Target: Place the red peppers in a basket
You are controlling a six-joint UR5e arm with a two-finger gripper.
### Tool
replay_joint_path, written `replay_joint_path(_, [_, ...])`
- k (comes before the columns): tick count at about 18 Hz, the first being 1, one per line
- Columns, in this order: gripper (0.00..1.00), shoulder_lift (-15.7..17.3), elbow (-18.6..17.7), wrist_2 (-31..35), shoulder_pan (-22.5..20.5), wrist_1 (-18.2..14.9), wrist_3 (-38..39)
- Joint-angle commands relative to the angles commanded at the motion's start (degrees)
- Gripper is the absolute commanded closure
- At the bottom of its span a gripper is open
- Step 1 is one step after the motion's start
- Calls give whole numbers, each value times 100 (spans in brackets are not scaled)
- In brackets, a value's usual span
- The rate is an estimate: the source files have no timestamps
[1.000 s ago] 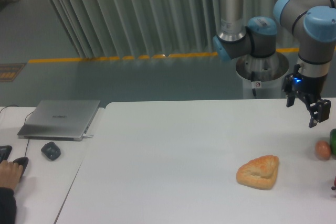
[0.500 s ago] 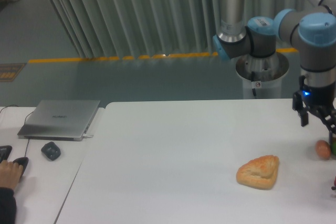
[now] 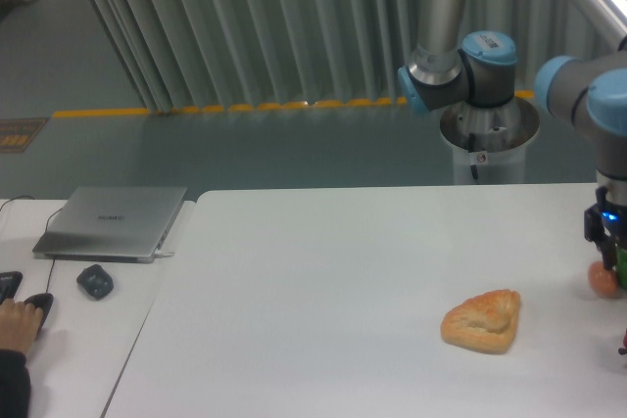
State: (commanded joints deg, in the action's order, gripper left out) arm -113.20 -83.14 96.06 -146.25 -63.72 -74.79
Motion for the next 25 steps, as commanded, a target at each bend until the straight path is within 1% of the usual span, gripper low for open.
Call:
replay_joint_path(8, [0,-272,-62,26,-97,-9,0])
replay_joint_path(11, [0,-483,-70,351,-71,0,0])
replay_joint_path(23, [0,-729,9,334,-53,53,18])
replay_joint_path(25, [0,-738,-9,334,-53,140,18])
